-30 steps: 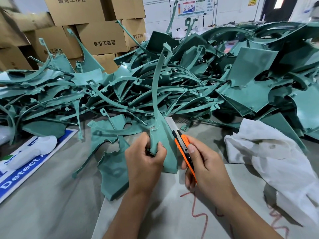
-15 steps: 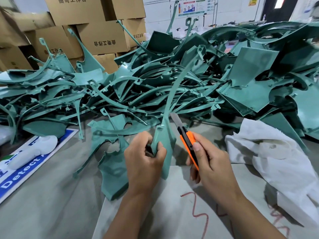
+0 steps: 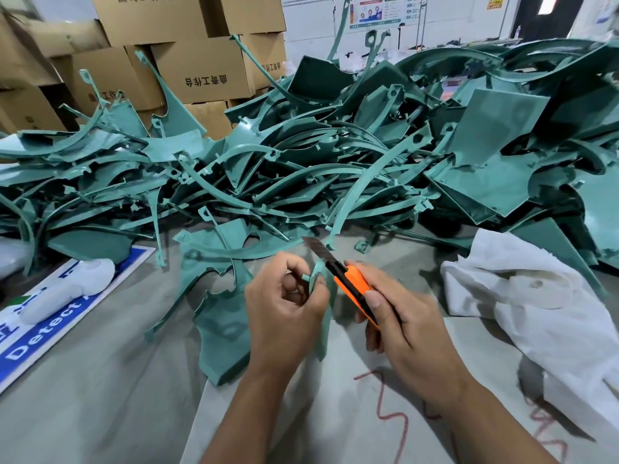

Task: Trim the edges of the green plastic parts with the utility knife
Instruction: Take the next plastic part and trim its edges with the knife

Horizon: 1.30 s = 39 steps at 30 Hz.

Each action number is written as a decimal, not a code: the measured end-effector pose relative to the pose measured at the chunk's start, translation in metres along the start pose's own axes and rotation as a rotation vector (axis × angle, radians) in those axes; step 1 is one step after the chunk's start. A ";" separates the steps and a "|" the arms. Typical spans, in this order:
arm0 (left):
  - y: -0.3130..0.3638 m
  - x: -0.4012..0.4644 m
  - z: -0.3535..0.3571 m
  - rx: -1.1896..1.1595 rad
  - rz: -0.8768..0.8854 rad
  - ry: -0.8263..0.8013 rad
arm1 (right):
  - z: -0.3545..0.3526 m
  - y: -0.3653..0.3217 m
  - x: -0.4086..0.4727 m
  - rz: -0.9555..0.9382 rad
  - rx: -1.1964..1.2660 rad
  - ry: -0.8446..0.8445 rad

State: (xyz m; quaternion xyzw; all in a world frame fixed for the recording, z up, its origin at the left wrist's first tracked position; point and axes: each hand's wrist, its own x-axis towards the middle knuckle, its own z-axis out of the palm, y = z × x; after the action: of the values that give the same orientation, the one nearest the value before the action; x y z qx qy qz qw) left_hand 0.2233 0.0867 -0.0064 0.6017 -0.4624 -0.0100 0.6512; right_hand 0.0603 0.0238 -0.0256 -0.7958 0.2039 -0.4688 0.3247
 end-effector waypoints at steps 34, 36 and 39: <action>-0.002 0.002 -0.005 0.104 0.266 0.240 | -0.028 0.024 0.008 0.209 -0.704 -0.044; 0.001 -0.001 0.001 0.162 0.351 0.147 | -0.025 0.017 0.007 0.181 -0.471 -0.018; 0.004 -0.012 0.015 0.224 0.418 -0.032 | -0.015 0.001 0.006 0.224 0.147 -0.111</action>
State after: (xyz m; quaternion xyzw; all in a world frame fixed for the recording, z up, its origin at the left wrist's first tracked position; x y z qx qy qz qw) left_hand 0.2051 0.0827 -0.0128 0.5611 -0.5856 0.1670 0.5607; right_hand 0.0501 0.0148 -0.0178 -0.7668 0.2381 -0.3984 0.4434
